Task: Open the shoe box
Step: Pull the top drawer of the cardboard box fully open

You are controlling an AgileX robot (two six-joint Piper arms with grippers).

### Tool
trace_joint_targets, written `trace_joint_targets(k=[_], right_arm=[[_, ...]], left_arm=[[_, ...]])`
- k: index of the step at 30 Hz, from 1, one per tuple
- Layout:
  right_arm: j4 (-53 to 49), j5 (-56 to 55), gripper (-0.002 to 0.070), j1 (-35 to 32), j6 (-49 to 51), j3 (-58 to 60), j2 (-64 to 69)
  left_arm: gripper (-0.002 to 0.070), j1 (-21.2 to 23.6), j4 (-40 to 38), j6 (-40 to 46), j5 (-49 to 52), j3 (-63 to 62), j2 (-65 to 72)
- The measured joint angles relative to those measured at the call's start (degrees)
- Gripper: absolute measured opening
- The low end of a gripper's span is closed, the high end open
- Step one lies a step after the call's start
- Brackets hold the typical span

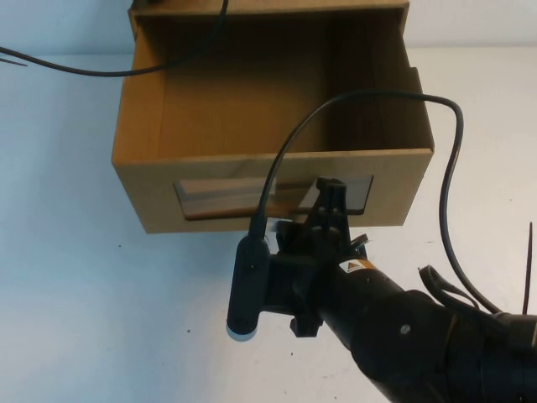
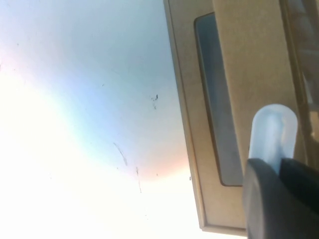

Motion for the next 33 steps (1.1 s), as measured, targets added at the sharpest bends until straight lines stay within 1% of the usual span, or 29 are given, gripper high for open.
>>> trace_joint_targets(k=[3,5,8,10,12,14,17,20,23,26,29,31,33], right_arm=[[0.4,-0.1,0.0035,0.0,0.4,0.0,0.0],[1.0,0.5,0.0085,0.0,2.2,0.0,0.0],[1.9,2.7,0.0214,0.1,3.6,0.0,-0.8],[2.1,6.4,0.0313,0.1,3.9,0.0,-2.4],[1.8,11.0,0.0384,0.5,4.1,0.0,-4.7],[1.3,15.8,0.0412,0.7,4.1,0.0,-7.4],[0.9,21.7,0.0427,1.5,4.3,0.0,-12.0],[0.9,23.3,0.0412,1.9,4.3,0.0,-16.0],[1.5,22.9,0.0354,1.9,4.3,0.0,-19.7],[2.4,20.6,0.0237,1.9,4.3,0.0,-23.1],[4.4,15.0,0.0079,2.0,4.4,0.0,-26.0],[7.2,9.0,0.0027,2.0,4.5,0.0,-27.9],[10.6,3.6,0.0006,2.0,4.5,0.0,-29.7]], left_arm=[[-0.0004,0.0,0.0,0.0,-0.1,0.0,0.0],[-0.0004,-0.1,0.0,0.0,-0.4,0.0,0.0],[-0.0004,-0.1,0.0,0.0,-0.5,0.0,0.0],[-0.0004,-0.1,0.0,0.0,-0.5,0.0,0.0],[-0.0004,-0.1,0.0,0.0,-0.5,0.0,0.0],[-0.0004,-0.1,0.0,0.0,-0.6,0.0,0.0],[-0.0004,-0.1,0.1,1.1,-0.6,0.0,-0.3],[-0.0005,-0.1,0.9,1.9,-0.6,-0.6,-0.5],[-0.0005,-0.1,3.5,2.0,-0.5,-2.5,-1.0],[-0.0005,0.1,5.0,1.4,-0.4,-5.1,-2.5],[-0.0005,0.2,4.8,0.0,0.7,-7.3,-5.7],[-0.0005,0.2,4.7,-1.0,2.2,-8.2,-8.8],[-0.0005,0.2,4.5,-1.6,4.8,-8.4,-11.8]])
